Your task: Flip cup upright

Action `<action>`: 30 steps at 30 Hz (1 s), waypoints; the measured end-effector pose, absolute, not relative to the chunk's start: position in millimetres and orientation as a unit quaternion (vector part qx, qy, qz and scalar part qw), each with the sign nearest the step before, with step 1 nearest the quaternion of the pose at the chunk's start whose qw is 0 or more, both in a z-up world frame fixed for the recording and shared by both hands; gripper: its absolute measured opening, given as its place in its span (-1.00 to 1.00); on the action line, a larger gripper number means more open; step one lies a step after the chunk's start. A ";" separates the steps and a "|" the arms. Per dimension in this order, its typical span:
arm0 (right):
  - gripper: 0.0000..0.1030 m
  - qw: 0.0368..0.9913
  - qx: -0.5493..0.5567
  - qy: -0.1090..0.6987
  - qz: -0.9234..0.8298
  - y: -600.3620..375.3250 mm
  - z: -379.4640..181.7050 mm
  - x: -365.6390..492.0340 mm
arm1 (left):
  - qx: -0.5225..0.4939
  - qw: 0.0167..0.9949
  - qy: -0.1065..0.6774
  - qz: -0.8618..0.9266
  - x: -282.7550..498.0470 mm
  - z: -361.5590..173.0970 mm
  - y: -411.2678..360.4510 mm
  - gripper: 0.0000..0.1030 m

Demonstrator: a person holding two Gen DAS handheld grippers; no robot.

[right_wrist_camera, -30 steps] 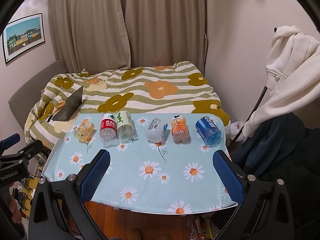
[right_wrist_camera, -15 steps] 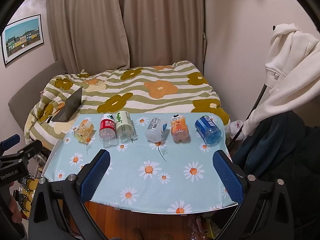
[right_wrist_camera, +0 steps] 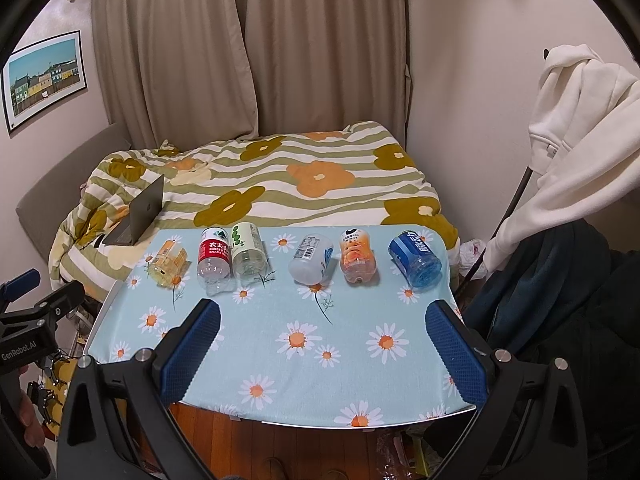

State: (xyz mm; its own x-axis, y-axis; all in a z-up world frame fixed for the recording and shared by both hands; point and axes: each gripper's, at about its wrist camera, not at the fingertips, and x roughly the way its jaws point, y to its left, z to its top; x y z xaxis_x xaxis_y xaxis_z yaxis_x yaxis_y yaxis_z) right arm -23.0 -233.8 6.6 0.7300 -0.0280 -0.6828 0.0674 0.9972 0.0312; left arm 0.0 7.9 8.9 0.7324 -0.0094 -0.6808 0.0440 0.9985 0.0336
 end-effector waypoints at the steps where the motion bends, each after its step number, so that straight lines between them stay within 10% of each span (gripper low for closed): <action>1: 0.99 0.930 0.027 0.366 -0.026 -233.9 5.4 -22.7 | 0.024 0.930 0.366 -0.014 0.4 7.8 8.0 1.00; 30: 0.99 0.931 0.014 0.364 0.014 -241.4 12.2 -14.1 | 0.005 0.936 0.352 0.011 -0.2 11.5 -4.7 1.00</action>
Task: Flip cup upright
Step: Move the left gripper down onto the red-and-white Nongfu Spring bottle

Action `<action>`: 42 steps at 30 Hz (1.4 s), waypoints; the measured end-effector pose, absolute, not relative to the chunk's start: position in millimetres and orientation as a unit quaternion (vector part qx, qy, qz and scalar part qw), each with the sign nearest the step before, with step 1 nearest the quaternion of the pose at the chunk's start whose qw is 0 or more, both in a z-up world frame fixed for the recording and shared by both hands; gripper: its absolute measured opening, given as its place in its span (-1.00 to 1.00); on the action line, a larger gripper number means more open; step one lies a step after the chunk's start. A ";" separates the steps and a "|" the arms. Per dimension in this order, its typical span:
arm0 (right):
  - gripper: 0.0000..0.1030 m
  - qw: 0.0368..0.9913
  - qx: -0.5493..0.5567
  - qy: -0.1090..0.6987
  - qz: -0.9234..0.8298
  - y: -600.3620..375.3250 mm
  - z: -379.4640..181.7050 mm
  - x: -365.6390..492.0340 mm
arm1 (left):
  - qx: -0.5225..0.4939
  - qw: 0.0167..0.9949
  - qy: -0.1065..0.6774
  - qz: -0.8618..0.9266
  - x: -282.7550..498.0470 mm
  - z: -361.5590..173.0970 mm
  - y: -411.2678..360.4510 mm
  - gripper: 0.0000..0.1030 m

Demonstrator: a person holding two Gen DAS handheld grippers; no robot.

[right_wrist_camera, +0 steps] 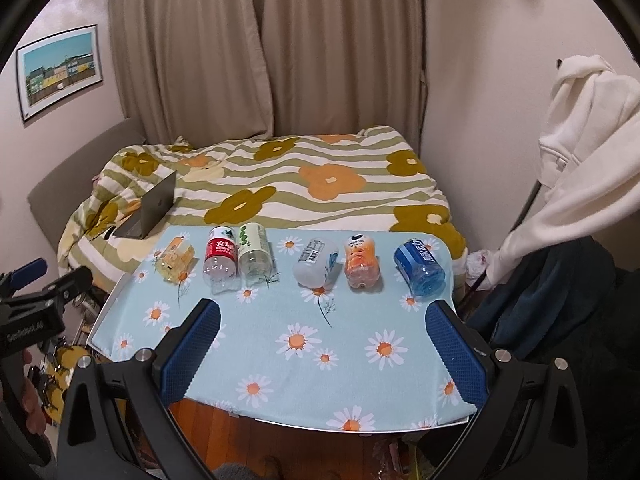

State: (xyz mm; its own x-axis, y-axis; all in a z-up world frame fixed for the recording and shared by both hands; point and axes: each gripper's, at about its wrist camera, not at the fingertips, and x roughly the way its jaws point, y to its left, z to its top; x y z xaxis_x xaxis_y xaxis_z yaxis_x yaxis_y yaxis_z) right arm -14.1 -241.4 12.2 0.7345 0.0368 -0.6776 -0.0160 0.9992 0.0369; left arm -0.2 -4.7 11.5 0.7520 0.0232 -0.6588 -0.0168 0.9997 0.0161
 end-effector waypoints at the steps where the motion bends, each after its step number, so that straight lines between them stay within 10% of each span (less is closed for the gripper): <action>1: 0.99 0.931 0.015 0.364 0.021 -242.8 11.9 -14.1 | 0.001 0.936 0.351 0.013 1.3 11.4 -5.9 1.00; 42: 0.99 0.852 0.051 0.520 -0.031 -244.4 -132.3 166.8 | -0.032 0.800 0.598 -0.051 292.3 -184.5 -11.4 1.00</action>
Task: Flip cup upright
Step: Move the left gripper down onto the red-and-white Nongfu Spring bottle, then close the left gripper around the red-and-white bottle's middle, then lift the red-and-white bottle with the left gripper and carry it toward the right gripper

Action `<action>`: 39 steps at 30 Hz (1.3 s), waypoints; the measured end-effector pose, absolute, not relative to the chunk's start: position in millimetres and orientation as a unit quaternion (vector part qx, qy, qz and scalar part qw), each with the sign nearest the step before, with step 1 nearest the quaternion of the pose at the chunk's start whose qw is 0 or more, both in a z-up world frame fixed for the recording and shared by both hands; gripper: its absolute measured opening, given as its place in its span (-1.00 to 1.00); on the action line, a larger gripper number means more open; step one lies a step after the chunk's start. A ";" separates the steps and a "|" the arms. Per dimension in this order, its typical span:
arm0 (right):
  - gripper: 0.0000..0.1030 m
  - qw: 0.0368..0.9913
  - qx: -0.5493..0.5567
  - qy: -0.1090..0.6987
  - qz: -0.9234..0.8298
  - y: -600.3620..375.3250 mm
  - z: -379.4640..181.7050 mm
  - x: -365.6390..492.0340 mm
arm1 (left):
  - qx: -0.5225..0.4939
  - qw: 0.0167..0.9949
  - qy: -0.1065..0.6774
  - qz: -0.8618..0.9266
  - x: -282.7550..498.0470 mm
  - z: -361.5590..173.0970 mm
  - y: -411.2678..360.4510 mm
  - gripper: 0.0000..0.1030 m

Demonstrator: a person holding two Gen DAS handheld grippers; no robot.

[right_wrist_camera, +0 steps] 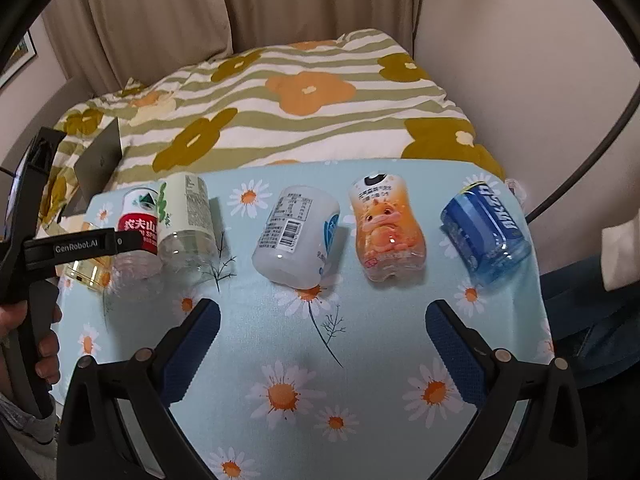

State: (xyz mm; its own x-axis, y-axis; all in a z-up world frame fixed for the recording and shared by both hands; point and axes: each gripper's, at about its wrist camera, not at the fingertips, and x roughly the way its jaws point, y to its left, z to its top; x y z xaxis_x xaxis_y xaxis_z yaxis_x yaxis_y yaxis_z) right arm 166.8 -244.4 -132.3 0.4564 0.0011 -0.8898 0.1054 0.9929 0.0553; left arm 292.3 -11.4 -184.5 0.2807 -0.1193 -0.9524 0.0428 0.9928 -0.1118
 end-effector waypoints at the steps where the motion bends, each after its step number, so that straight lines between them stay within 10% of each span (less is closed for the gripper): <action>1: 0.99 0.851 0.050 0.522 -0.032 -242.9 -133.7 169.0 | -0.032 0.798 0.599 -0.052 294.2 -187.1 -11.9 1.00; 8: 0.99 0.850 0.058 0.523 -0.031 -243.1 -139.2 177.5 | -0.036 0.790 0.609 -0.059 302.4 -197.5 -13.8 0.87; 13: 0.99 0.849 0.064 0.524 -0.028 -240.2 -142.9 181.7 | -0.037 0.782 0.619 -0.066 303.4 -206.8 -17.4 0.42; 39: 0.99 0.873 0.054 0.484 -0.001 -249.3 -103.6 136.1 | -0.010 0.827 0.558 -0.070 231.4 -137.4 -35.4 0.39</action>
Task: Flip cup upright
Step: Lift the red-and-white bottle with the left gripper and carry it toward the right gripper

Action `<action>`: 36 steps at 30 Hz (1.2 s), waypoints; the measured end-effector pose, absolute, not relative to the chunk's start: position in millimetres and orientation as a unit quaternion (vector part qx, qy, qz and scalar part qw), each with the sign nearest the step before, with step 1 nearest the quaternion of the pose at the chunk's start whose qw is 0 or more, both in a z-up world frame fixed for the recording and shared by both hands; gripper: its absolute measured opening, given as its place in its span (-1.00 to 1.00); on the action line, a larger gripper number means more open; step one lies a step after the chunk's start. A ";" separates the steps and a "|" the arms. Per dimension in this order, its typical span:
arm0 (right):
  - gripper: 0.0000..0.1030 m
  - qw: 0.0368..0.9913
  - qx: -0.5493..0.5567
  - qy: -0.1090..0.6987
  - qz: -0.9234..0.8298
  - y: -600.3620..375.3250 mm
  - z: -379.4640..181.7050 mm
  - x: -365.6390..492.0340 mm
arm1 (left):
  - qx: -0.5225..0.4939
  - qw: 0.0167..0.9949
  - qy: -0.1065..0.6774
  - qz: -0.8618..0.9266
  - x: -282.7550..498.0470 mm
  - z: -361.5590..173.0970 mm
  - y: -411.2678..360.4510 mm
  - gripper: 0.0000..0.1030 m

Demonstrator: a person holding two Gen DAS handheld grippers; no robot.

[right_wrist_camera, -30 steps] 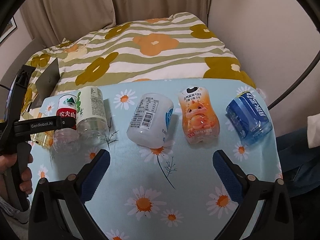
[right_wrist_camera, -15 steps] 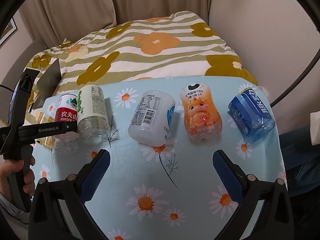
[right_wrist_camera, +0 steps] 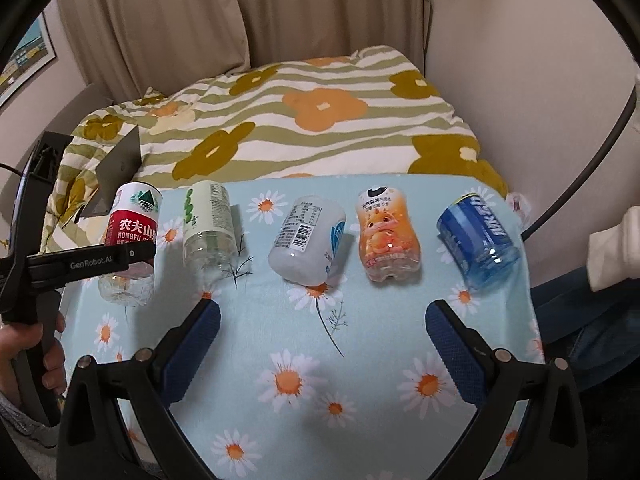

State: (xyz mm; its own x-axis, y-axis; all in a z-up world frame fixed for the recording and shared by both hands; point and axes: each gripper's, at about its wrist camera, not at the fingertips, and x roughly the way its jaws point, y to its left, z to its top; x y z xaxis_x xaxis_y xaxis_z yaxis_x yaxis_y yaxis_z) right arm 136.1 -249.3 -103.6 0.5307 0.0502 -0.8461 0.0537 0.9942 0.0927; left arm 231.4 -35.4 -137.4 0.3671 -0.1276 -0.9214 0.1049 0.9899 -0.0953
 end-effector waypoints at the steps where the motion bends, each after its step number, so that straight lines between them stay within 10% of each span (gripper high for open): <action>1: 0.99 0.876 0.053 0.480 0.001 -251.6 -100.4 130.5 | -0.009 0.828 0.556 -0.072 223.7 -134.5 -39.1 0.39; 36: 0.99 0.862 0.045 0.503 0.042 -291.5 -145.6 48.5 | 0.043 0.797 0.588 -0.135 120.5 -202.5 -128.1 0.42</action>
State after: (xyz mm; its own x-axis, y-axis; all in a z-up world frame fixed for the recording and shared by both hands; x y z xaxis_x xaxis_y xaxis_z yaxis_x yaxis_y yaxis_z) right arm 48.5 -291.5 -145.6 0.4900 0.1166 -0.8639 -0.0266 0.9926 0.1189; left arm 120.5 -128.1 -202.5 0.2726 -0.1653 -0.9478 0.2659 0.9597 -0.0909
